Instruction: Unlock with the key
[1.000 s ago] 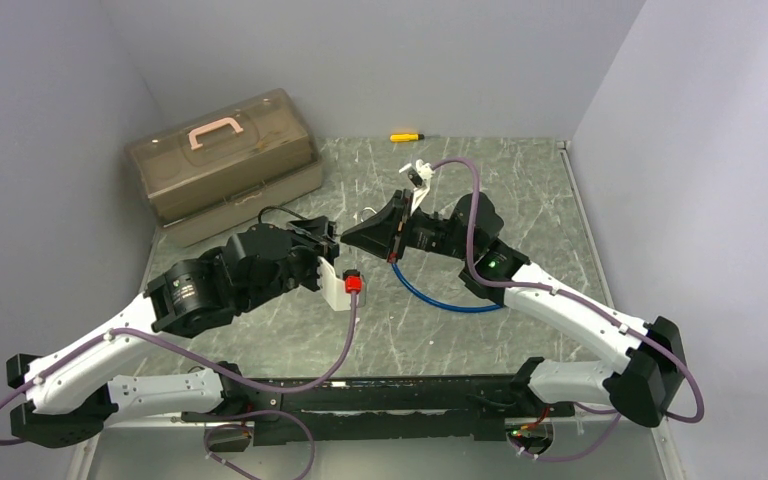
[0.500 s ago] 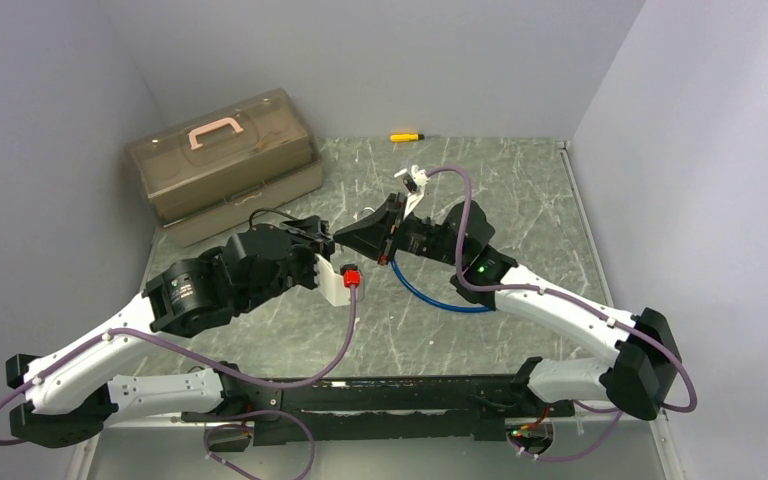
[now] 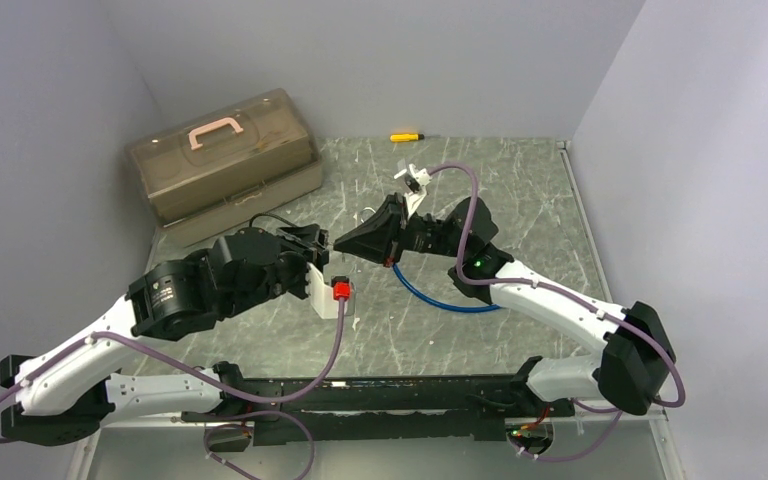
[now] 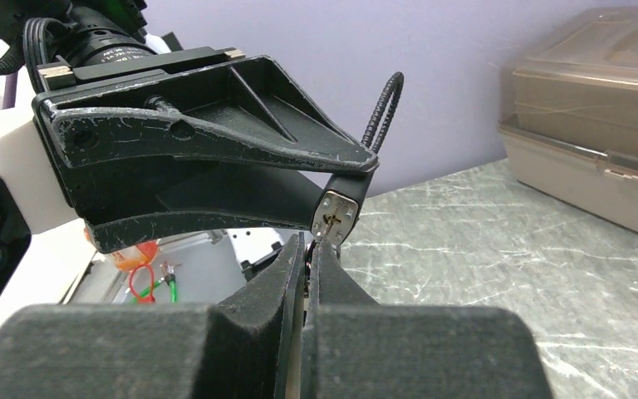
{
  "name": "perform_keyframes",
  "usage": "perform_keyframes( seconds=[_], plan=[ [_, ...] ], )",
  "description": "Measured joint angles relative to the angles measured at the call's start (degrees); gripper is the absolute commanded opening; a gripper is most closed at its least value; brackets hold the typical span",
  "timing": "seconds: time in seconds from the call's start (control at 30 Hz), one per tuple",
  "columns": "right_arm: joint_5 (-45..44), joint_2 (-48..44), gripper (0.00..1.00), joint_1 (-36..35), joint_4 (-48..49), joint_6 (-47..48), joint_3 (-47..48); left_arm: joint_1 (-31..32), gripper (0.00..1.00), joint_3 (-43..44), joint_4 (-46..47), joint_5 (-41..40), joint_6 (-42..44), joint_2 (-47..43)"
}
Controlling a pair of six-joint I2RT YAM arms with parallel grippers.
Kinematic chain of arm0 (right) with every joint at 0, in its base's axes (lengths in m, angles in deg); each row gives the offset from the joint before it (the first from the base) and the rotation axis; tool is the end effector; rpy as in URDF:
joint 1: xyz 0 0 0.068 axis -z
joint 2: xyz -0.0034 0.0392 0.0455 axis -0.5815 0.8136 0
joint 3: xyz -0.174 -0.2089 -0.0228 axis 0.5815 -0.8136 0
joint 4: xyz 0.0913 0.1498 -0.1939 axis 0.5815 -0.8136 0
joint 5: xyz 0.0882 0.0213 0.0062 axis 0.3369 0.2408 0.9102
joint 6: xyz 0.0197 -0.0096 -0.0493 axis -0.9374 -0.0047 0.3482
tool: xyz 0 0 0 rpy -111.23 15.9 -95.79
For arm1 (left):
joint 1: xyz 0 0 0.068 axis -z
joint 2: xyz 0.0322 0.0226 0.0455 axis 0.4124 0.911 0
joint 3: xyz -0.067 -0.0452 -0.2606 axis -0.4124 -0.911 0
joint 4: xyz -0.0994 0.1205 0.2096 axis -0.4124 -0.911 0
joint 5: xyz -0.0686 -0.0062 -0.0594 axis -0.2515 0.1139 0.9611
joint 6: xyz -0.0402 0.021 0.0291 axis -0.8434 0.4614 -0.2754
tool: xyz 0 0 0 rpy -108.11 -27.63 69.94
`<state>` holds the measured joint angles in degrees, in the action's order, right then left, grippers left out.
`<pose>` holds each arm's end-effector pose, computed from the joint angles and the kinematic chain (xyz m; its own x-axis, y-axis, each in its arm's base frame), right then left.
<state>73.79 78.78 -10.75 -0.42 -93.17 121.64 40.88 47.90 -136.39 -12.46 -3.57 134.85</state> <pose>0.1853 0.2277 0.3658 -0.3694 0.2240 -0.9019 -0.9290 -0.0669 0.3639 0.0774 -0.1439 0.4290 0.5534 0.7566 -0.3483 0.5602 -0.0286 0.8279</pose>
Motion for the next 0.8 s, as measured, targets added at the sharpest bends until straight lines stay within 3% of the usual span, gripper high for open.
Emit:
perform_keyframes(
  seconds=[0.4,0.8],
  plan=[
    [-12.0,-2.6,0.0,-5.7,-7.6,6.6,0.0,0.2,0.0,-2.4,0.2,-1.9,0.4,-1.5],
    [-18.4,-2.9,0.0,-8.5,-4.9,8.9,-1.4,0.2,0.0,-2.3,0.2,-3.2,0.2,-1.7]
  ],
)
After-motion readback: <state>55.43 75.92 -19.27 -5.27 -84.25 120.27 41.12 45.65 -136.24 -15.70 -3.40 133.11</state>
